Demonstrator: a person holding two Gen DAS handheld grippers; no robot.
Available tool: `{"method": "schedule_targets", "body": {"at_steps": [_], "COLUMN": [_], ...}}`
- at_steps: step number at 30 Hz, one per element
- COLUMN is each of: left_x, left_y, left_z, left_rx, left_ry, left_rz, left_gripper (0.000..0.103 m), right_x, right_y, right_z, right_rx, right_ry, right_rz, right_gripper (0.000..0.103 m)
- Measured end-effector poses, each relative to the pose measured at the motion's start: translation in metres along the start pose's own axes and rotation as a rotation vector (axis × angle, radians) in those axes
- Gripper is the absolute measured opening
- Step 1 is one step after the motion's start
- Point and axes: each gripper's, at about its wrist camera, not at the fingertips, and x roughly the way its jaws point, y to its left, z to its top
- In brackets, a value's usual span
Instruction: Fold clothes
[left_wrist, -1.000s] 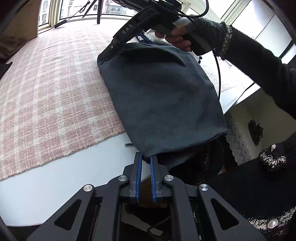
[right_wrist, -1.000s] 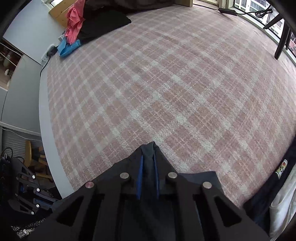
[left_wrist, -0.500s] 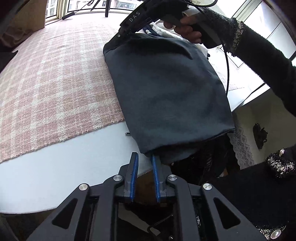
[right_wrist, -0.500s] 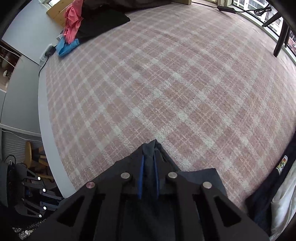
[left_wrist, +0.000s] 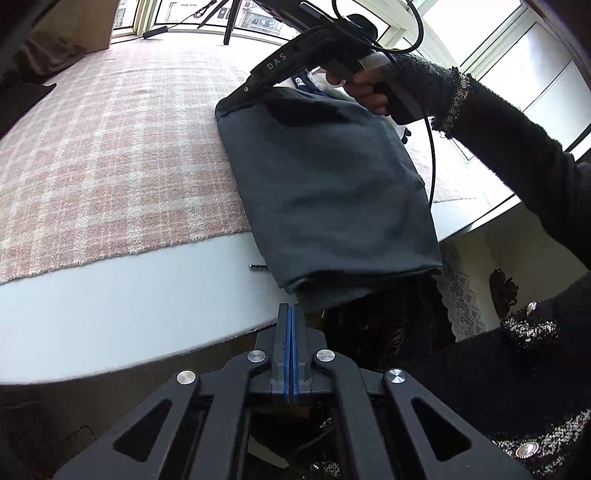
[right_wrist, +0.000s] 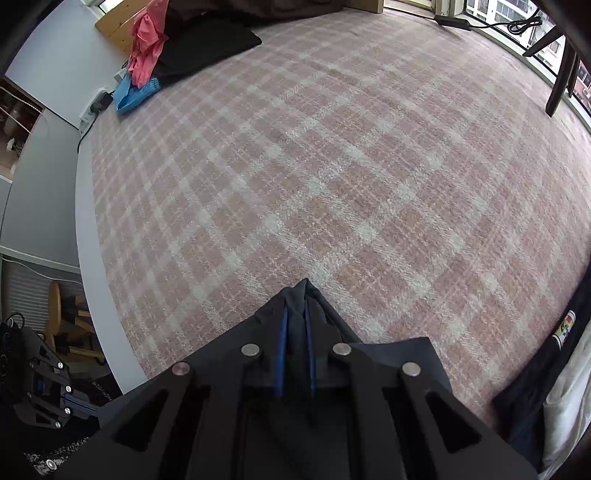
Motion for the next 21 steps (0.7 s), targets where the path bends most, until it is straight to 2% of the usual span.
{"method": "schedule_targets", "body": {"at_steps": [8, 12, 15, 21], "left_x": [-0.002, 0.002, 0.004, 0.01], "left_y": [-0.004, -0.02, -0.032, -0.057], "left_z": [-0.005, -0.01, -0.014, -0.023], "left_rx": [-0.026, 0.108, 0.216, 0.431], "left_ry": [-0.004, -0.009, -0.013, -0.021], "left_rz": [0.012, 0.095, 0.161, 0.292], "left_gripper": [0.0, 0.0, 0.006, 0.011], "right_x": [-0.012, -0.018, -0.022, -0.019], "right_y": [-0.025, -0.037, -0.047, -0.012], "right_z": [-0.006, -0.009, -0.011, -0.014], "right_rx": [0.011, 0.017, 0.021, 0.039], "right_ry": [0.017, 0.026, 0.033, 0.038], "right_rz": [0.025, 0.037, 0.047, 0.056], "right_gripper": [0.008, 0.009, 0.009, 0.009]}}
